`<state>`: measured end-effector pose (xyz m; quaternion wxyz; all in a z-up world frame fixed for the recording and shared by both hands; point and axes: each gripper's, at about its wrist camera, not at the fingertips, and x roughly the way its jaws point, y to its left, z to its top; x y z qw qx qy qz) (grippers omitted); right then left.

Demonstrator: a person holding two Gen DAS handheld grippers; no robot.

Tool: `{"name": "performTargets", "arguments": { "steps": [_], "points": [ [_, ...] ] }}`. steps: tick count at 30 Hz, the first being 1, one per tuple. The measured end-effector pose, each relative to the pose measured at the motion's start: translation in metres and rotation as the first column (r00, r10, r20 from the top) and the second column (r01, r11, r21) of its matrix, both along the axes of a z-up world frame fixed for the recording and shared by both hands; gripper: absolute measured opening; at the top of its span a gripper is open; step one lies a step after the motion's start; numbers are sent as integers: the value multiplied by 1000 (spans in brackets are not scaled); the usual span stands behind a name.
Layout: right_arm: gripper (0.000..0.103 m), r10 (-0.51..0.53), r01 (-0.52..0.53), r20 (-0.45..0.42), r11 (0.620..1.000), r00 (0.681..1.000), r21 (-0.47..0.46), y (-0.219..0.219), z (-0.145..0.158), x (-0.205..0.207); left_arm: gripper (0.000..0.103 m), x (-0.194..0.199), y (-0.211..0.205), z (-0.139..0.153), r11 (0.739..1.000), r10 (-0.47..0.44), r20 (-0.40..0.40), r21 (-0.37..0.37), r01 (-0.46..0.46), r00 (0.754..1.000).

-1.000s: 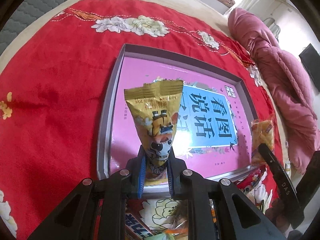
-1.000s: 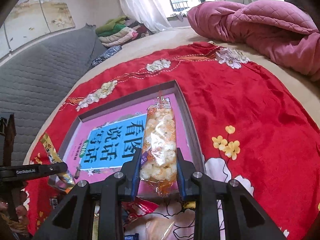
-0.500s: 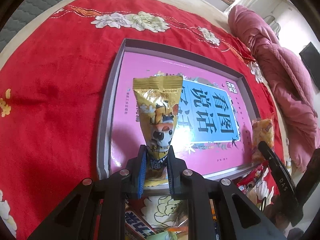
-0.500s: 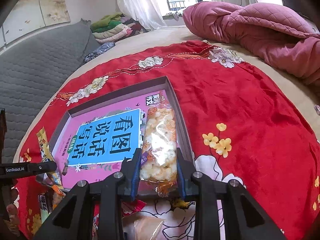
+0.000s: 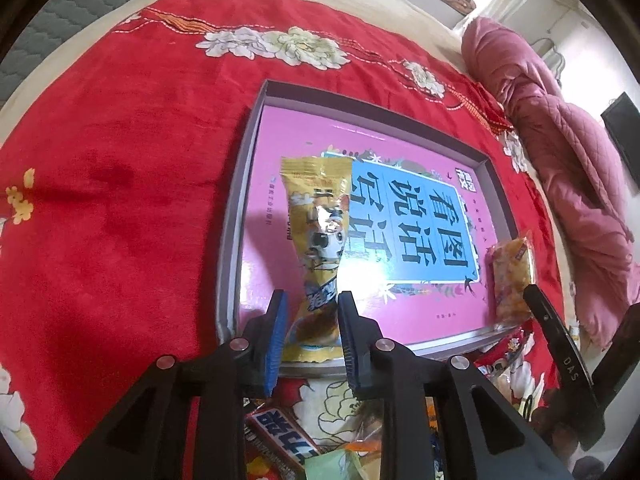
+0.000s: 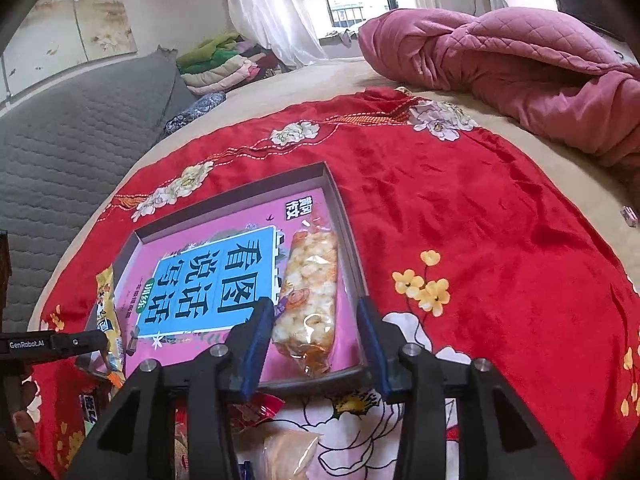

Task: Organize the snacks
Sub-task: 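Release the puffs bag into the box while the left tool releases the yellow bag, then withdraw both open tools from the box back toward the snack pile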

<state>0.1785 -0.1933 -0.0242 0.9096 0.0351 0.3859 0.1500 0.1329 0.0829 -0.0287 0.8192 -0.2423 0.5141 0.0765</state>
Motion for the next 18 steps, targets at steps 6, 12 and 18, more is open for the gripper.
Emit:
{"name": "performTargets", "arguments": {
  "steps": [6, 12, 18],
  "points": [
    [47, 0, 0, 6, 1000, 1000, 8, -2, 3, -2, 37, -8, 4, 8, 1000, 5, 16, -16, -4, 1000],
    [53, -11, 11, 24, 1000, 1000, 26, -8, 10, -5, 39, -18, 5, 17, 1000, 11, 31, -21, -10, 999],
    [54, -12, 11, 31, 999, 999, 34, -10, 13, -10, 40, -24, 5, 25, 1000, 7, 46, -18, -6, 999]
  ]
}}
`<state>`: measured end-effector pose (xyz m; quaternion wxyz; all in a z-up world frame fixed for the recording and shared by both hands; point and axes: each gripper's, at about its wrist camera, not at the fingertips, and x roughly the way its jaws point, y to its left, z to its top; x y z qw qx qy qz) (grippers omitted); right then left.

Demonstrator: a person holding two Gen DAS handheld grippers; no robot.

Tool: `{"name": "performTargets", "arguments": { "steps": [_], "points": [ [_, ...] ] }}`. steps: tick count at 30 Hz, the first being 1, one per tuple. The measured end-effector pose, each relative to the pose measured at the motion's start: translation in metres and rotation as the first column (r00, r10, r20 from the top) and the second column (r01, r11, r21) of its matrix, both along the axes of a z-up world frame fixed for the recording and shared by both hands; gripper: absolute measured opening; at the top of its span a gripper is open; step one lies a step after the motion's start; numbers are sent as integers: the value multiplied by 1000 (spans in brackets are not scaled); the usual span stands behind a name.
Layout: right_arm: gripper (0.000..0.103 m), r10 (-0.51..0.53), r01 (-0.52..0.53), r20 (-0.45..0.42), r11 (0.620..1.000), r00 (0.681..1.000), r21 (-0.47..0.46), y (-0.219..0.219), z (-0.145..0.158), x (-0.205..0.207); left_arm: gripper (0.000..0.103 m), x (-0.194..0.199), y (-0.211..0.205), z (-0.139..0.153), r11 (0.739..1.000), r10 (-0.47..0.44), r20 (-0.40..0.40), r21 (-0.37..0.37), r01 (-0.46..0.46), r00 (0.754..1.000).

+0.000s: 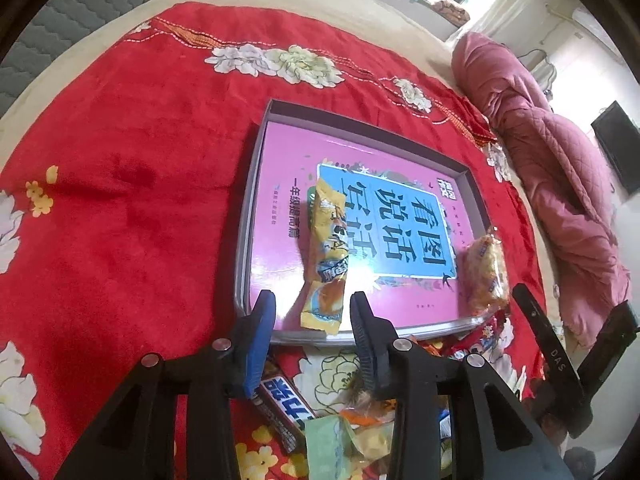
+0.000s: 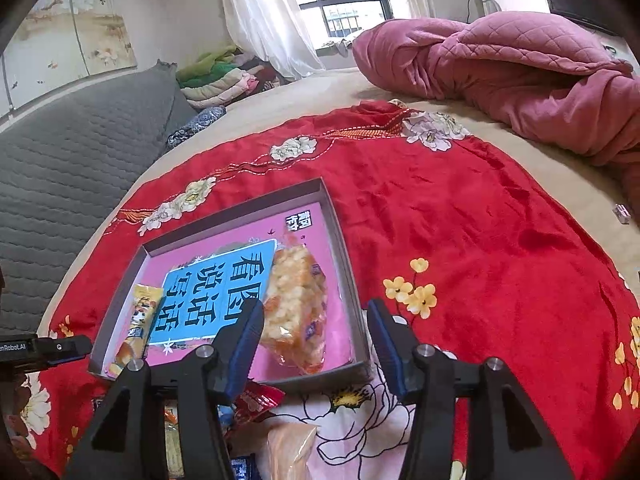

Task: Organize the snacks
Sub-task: 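Withdraw both open tools from the box back toward the snack pile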

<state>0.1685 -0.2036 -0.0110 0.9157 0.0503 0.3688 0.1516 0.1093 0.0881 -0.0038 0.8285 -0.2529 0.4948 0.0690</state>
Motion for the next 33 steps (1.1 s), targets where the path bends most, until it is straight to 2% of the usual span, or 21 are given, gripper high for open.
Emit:
{"name": "performTargets", "arguments": {
  "steps": [4, 6, 14, 18, 33],
  "points": [
    [55, 0, -1, 9, 1000, 1000, 8, -1, 4, -3, 40, -5, 1, 5, 1000, 5, 8, 5, -5, 1000],
    [60, 4, -4, 13, 1000, 1000, 14, -2, 6, -6, 40, -8, 1, 7, 1000, 6, 10, 7, -6, 1000],
    [61, 9, -9, 23, 999, 1000, 33, -5, 16, -18, 40, -19, 2, 12, 1000, 12, 18, 11, -12, 1000],
    [68, 6, -7, 21, 999, 1000, 42, -6, 21, -23, 40, -25, 3, 13, 1000, 16, 18, 18, -16, 1000],
    [68, 25, -25, -16, 999, 1000, 29, 1, 32, -48, 41, -47, 2, 11, 999, 10, -15, 44, -9, 1000]
  ]
}}
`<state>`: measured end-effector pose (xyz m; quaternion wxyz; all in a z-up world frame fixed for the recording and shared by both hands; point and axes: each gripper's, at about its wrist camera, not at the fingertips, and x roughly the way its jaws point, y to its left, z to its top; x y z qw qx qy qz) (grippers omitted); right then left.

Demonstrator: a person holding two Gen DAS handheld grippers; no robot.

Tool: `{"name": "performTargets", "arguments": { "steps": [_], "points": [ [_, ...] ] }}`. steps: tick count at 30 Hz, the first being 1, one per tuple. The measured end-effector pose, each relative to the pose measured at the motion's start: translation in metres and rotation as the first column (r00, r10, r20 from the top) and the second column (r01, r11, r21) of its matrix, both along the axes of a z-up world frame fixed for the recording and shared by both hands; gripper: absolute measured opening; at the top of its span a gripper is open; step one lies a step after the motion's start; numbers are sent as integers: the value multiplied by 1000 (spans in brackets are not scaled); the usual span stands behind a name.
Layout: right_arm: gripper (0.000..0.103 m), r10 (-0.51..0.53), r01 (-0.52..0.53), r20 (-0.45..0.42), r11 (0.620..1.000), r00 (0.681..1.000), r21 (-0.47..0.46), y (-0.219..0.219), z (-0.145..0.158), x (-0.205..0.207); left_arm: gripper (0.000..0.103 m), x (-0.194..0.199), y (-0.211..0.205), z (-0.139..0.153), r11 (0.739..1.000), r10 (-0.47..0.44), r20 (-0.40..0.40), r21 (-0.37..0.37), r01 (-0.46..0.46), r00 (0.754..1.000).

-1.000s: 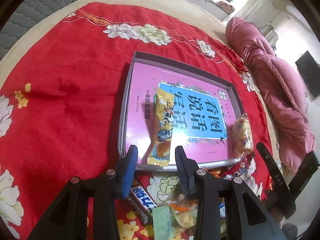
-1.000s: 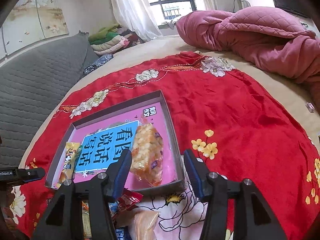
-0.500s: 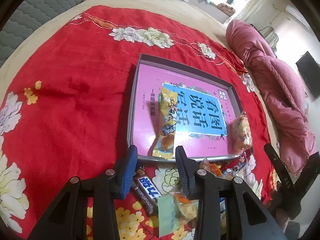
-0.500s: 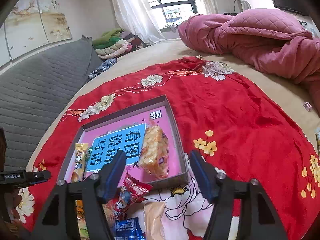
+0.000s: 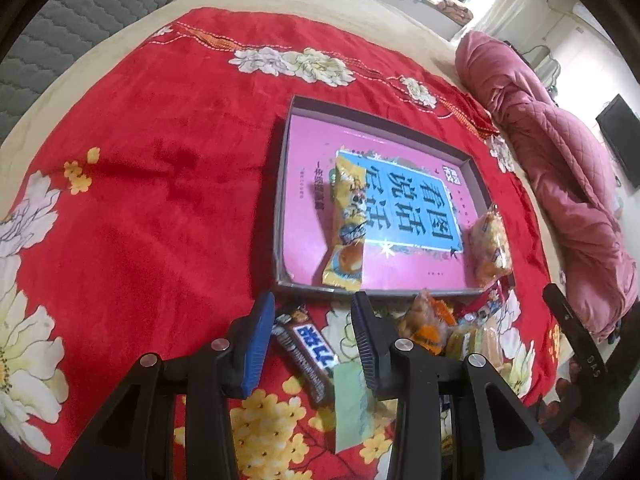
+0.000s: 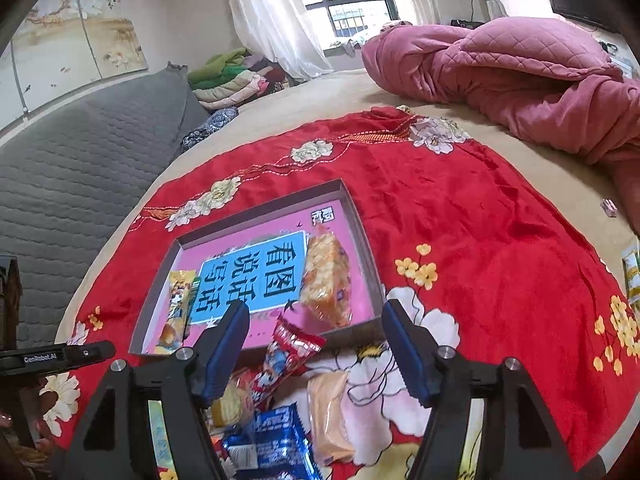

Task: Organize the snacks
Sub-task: 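Withdraw both open tools from the box back toward the snack pile, then grasp the tan pastry bag with the right tool while the left grasps the chocolate bar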

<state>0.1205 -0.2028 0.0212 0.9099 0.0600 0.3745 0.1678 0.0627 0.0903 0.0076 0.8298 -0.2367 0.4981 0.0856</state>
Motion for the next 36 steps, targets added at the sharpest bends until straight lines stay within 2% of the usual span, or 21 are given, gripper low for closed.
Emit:
{"name": "performTargets", "arguments": {
  "steps": [9, 19, 28, 36],
  "points": [
    [69, -1, 1, -59, 1000, 998, -4, -3, -4, -17, 43, -11, 2, -6, 1000, 10, -29, -21, -10, 1000],
    [69, -2, -4, -104, 999, 995, -49, -3, -11, -27, 43, -23, 4, -12, 999, 24, -58, -40, -26, 998],
    [69, -24, -1, -220, 994, 975, -112, -6, -34, -26, 43, -33, -3, -27, 997, 8, -102, -74, -16, 995],
    [69, 7, -42, -253, 990, 968, -135, 2, -44, -27, 43, -35, -6, -38, 995, 8, -125, -99, -21, 992]
  ]
}}
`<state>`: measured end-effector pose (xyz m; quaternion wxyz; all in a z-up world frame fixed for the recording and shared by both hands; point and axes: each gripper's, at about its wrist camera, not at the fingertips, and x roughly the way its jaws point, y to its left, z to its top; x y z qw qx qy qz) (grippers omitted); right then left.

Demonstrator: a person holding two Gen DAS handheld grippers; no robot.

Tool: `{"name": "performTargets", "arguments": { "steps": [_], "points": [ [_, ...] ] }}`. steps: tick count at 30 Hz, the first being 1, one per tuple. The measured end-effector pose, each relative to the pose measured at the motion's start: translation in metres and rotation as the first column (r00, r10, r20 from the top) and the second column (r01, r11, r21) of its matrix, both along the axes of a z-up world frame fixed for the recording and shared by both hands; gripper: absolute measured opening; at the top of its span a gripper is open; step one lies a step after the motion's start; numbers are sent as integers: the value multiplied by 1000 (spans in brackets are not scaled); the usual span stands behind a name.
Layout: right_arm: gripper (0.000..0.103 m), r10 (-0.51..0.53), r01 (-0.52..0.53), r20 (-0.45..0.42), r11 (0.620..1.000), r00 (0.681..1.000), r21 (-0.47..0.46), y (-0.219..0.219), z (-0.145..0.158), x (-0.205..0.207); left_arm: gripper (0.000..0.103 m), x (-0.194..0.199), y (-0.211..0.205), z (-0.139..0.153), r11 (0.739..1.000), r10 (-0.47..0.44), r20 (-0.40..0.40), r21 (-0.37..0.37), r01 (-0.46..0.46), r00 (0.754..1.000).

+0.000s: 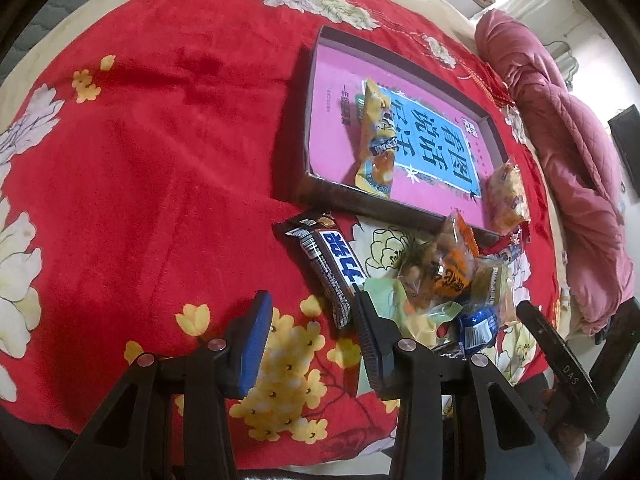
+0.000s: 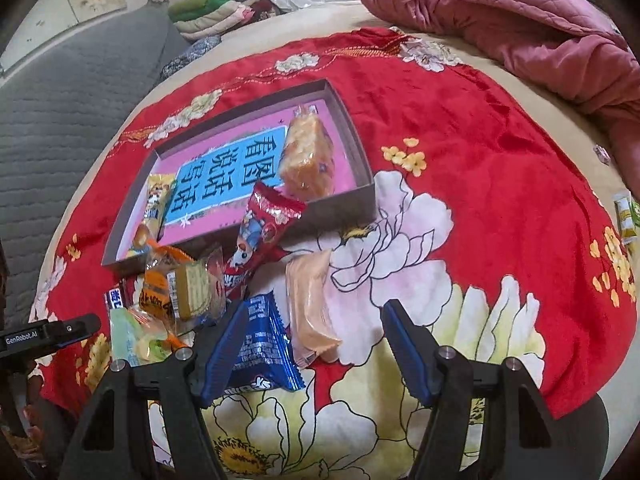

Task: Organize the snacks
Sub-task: 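Grasp the tan pastry bag with the right tool while the left grasps the chocolate bar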

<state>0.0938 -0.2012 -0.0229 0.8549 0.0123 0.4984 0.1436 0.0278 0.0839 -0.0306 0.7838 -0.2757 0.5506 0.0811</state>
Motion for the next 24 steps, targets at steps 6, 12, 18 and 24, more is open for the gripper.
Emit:
{"name": "performTargets", "arguments": {
  "steps": [6, 12, 18, 24],
  "points": [
    [69, 5, -5, -37, 1000, 999, -12, 2, -12, 6, 43, 3, 3, -4, 1000, 21, 1, -12, -21, 1000],
    [69, 24, -26, -48, 999, 999, -36, 6, -18, 8, 43, 14, 3, -12, 999, 39, -12, -25, -40, 999],
    [64, 33, -35, -48, 998, 998, -54, 9, -22, 9, 43, 24, 1, -18, 998, 55, -23, -27, -55, 998],
    [58, 47, -50, -42, 996, 998, -69, 12, -24, 13, 43, 31, 0, -23, 997, 72, -29, -35, -73, 997]
  ]
}}
